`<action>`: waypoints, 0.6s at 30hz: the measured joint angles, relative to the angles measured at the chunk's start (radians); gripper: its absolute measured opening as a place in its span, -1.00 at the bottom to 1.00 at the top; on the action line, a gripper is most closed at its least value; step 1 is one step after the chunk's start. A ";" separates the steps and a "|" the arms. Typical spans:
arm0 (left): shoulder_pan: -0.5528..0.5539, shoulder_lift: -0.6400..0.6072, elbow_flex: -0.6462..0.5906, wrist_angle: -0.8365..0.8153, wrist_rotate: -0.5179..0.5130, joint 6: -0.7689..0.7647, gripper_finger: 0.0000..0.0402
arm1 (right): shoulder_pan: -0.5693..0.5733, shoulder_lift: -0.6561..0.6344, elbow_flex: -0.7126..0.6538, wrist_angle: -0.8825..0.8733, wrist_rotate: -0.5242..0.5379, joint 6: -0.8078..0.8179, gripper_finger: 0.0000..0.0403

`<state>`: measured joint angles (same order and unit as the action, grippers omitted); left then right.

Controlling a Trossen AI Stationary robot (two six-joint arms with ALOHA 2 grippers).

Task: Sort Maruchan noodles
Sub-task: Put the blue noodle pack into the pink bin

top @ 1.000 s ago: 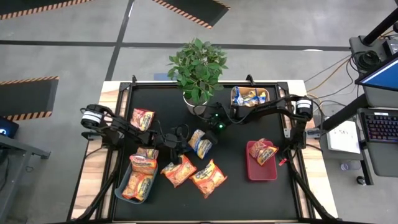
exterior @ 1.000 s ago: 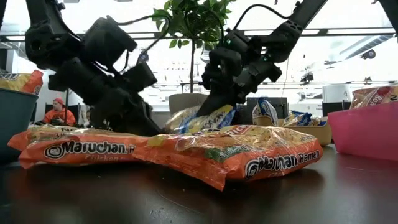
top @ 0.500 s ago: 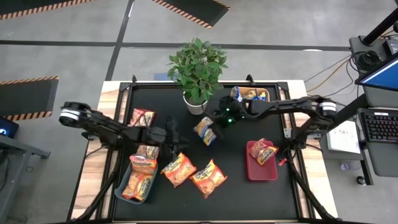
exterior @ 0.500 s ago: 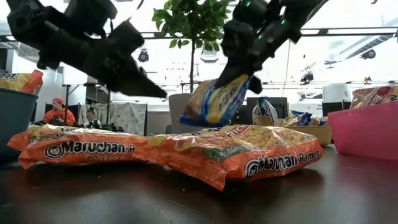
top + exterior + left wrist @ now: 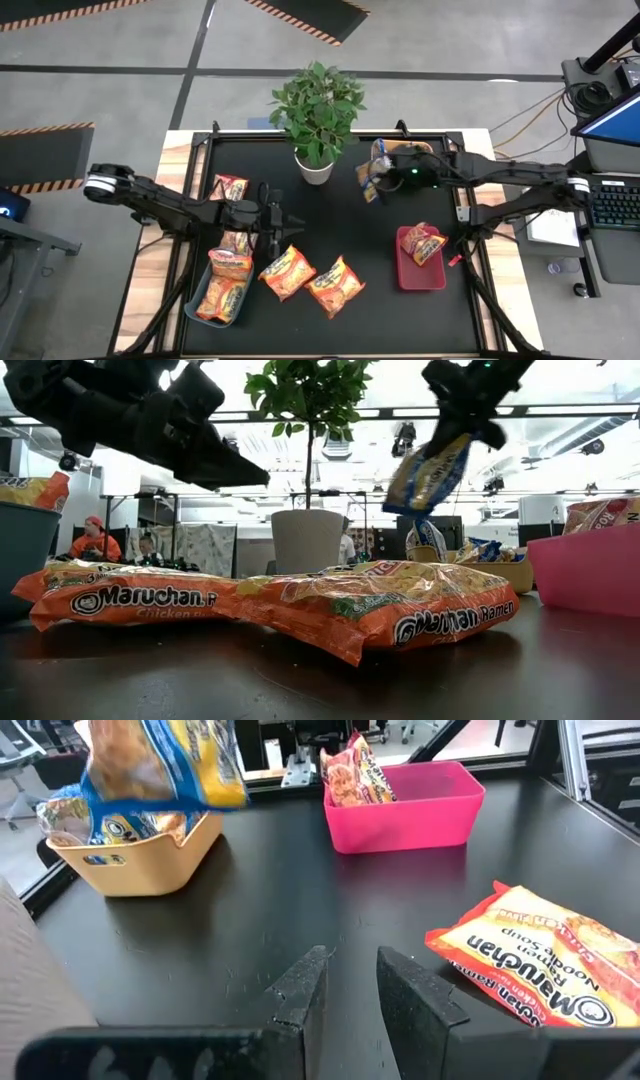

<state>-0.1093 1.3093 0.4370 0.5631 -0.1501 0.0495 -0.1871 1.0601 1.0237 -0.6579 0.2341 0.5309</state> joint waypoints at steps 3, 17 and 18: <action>0.000 0.008 0.000 -0.004 0.000 0.001 -0.63 | 0.000 -0.043 0.000 -0.085 0.097 0.042 -0.94; 0.000 0.012 0.006 -0.001 0.000 0.020 -0.63 | -0.152 -0.029 0.000 -0.271 0.363 0.153 -0.94; 0.000 0.012 0.006 -0.001 0.000 0.020 -0.63 | -0.171 -0.014 0.000 -0.271 0.361 0.150 -0.94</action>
<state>-0.1093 1.3209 0.4431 0.5617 -0.1501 0.0696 -0.3581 1.0462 1.0237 -0.9291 0.5952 0.6811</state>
